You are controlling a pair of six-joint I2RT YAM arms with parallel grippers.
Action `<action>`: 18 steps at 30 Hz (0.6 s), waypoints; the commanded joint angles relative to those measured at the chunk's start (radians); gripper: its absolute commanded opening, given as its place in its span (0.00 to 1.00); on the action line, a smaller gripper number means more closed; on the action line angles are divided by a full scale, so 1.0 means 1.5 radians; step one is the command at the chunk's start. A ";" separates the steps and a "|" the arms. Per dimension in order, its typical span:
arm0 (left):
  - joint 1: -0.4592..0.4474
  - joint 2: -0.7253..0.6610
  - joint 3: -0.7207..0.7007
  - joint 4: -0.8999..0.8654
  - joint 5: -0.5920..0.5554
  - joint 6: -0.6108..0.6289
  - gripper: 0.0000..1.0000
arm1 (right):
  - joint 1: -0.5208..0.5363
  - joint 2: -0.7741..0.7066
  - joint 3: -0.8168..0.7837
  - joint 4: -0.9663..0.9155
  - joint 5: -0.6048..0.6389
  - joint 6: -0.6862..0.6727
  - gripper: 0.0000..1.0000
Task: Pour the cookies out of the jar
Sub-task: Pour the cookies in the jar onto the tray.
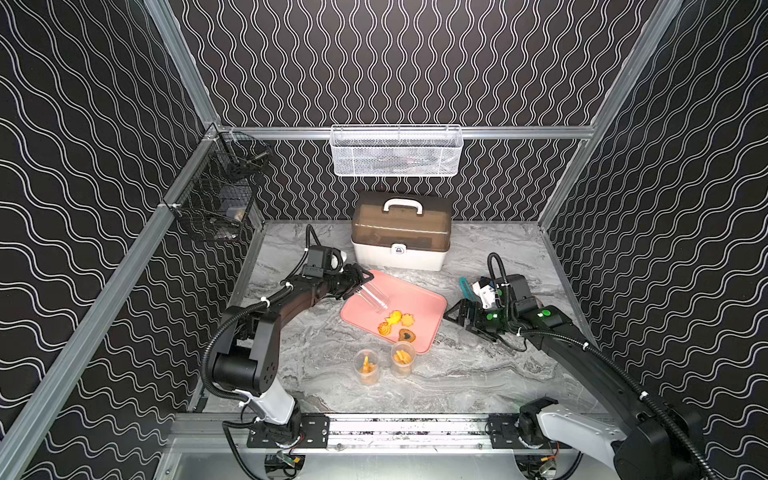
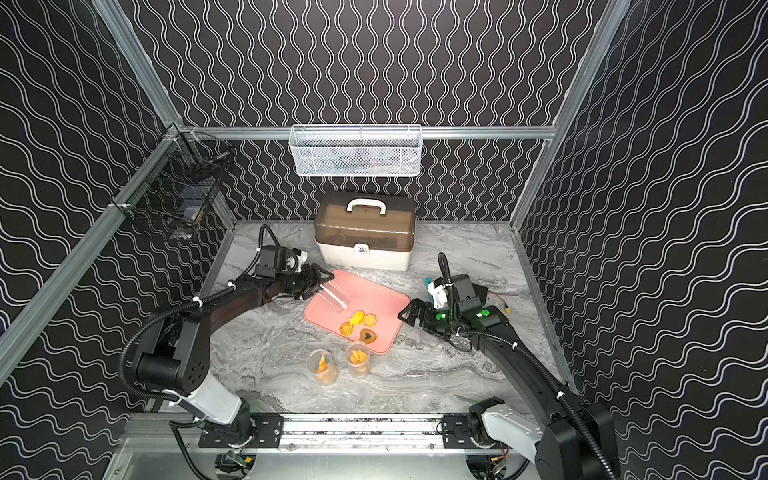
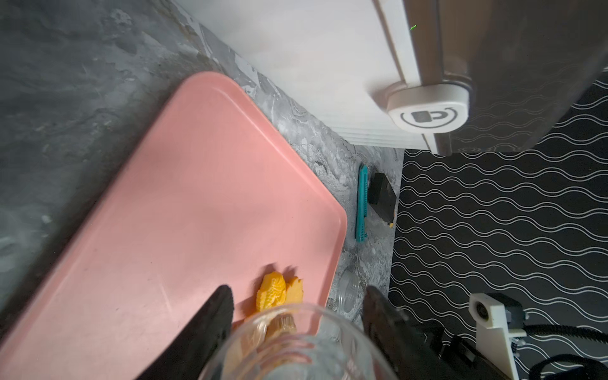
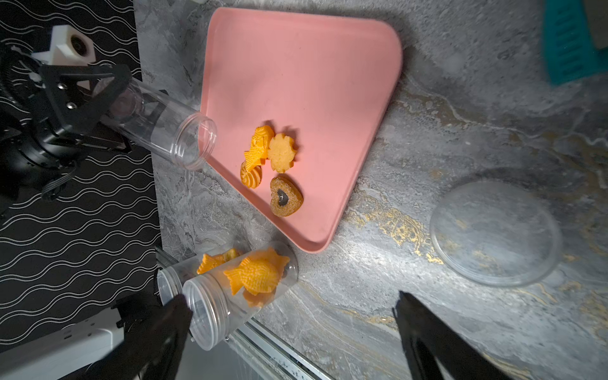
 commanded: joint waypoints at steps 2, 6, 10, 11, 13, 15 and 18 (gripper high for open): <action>0.001 -0.010 0.009 -0.011 0.002 0.021 0.58 | 0.002 0.003 0.005 0.007 0.000 0.001 1.00; 0.001 -0.016 0.007 -0.006 0.005 0.015 0.58 | 0.001 0.001 0.004 0.007 0.001 0.002 1.00; 0.001 -0.022 0.004 -0.006 0.005 0.016 0.58 | 0.001 -0.002 0.001 0.006 0.003 0.003 1.00; 0.001 -0.024 0.004 -0.006 0.006 0.016 0.58 | 0.002 -0.001 0.000 0.006 0.003 0.003 1.00; 0.001 -0.028 0.003 -0.005 0.006 0.014 0.58 | 0.001 -0.003 0.001 0.006 0.003 0.003 1.00; 0.001 -0.032 0.003 -0.006 0.006 0.013 0.58 | 0.002 -0.002 0.001 0.006 0.003 0.004 1.00; 0.001 -0.040 0.004 -0.008 0.009 0.012 0.59 | 0.002 -0.001 0.001 0.006 0.003 0.004 1.00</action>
